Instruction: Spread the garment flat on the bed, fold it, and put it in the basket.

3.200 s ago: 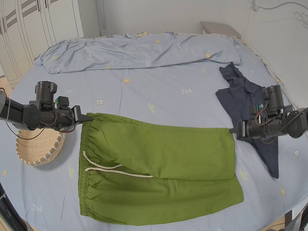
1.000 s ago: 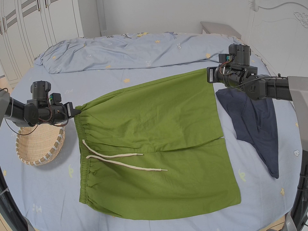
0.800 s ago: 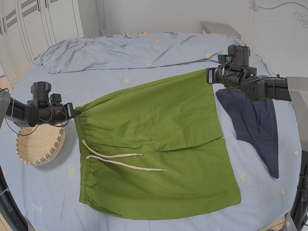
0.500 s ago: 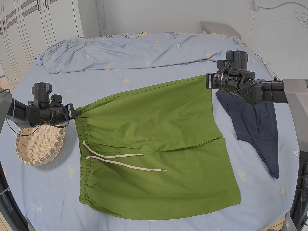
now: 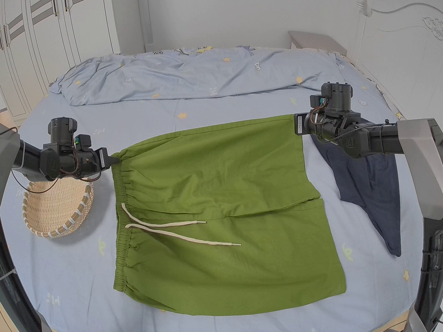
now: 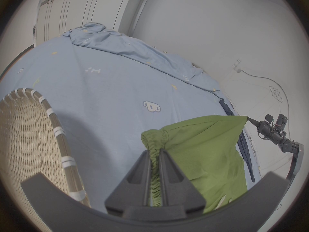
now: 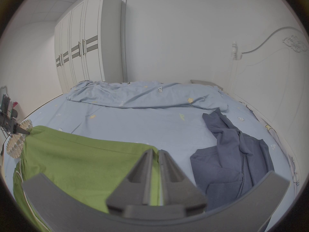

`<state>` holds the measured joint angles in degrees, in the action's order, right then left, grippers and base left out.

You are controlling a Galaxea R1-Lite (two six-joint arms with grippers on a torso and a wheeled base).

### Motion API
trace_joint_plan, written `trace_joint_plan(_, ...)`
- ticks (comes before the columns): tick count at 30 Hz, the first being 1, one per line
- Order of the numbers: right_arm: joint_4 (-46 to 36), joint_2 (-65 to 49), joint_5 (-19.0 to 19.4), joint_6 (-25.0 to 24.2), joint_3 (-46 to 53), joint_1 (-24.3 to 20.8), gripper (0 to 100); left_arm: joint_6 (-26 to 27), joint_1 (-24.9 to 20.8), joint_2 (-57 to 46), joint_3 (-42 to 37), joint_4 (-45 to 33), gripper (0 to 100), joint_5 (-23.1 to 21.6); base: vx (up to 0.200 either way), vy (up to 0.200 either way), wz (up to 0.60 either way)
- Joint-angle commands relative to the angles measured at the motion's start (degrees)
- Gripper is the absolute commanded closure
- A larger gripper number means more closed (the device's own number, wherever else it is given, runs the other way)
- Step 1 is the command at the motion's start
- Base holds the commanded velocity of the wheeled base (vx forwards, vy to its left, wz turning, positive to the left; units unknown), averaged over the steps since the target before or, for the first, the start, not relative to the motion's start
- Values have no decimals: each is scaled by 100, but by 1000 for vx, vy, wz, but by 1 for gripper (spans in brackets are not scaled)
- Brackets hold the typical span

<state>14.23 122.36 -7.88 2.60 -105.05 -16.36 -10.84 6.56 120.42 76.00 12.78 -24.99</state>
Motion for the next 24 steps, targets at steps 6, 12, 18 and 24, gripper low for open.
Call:
trace_joint_plan(6, 10, 157, 23, -14, -42, -25, 0, 3, -58, 78, 152, 6, 0, -23, 0, 0, 0)
trace_joint_plan(12, 1, 113, 14, -58, -25, -25, 0, -24, -234, -36, 117, 6, 0, 179, 0, 0, 0)
trace_joint_plan(18, -429, -713, -21, -629, 432, -8, 0, -340, -506, -897, -401, -38, 0, 548, 0, 0, 0)
trace_joint_plan(24, -1730, -2401, 216, -1771, 2085, -8, 0, -1034, -709, -2330, -1896, -170, 0, 434, 0, 0, 0)
